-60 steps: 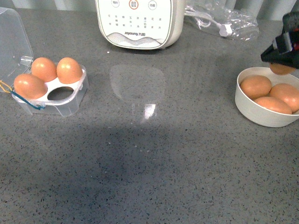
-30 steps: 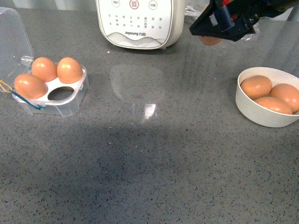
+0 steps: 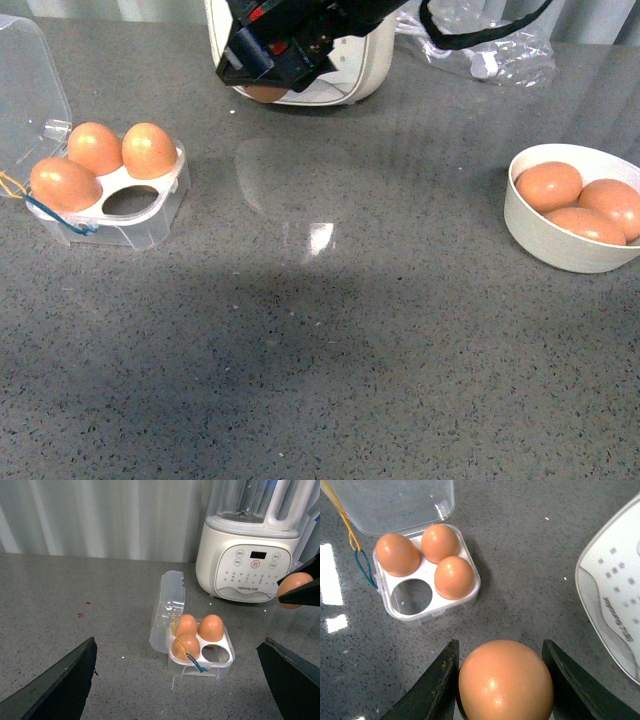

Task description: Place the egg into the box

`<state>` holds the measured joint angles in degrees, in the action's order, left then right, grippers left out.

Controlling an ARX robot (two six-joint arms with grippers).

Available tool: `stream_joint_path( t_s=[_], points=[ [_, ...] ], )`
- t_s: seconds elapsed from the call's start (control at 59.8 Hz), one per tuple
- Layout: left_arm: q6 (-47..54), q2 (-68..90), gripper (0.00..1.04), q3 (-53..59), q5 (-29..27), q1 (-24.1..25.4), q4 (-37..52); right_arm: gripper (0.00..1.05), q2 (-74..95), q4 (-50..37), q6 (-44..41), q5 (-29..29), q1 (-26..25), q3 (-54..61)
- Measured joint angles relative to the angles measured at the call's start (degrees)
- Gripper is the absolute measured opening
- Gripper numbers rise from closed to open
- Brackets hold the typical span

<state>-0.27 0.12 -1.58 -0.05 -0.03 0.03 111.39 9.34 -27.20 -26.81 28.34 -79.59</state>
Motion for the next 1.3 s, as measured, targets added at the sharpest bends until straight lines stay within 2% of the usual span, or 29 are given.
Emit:
stream_joint_path(
  t_s=[0.134,0.535,1.188,1.305],
  points=[
    [0.0,0.0,0.98,0.0,0.0,0.0,0.0,0.43,2.4,-1.0,2.3,-2.2,2.0,-2.2],
    [0.0,0.0,0.98,0.0,0.0,0.0,0.0,0.43,7.8,-3.0,7.6,-3.3,7.4,-5.3],
    [0.0,0.0,0.98,0.0,0.0,0.0,0.0,0.43,10.2,-3.6,10.5,-3.2,9.5,-7.5],
    [0.0,0.0,0.98,0.0,0.0,0.0,0.0,0.67,10.4,-3.2,10.5,-2.9,9.6,-8.4]
  ],
)
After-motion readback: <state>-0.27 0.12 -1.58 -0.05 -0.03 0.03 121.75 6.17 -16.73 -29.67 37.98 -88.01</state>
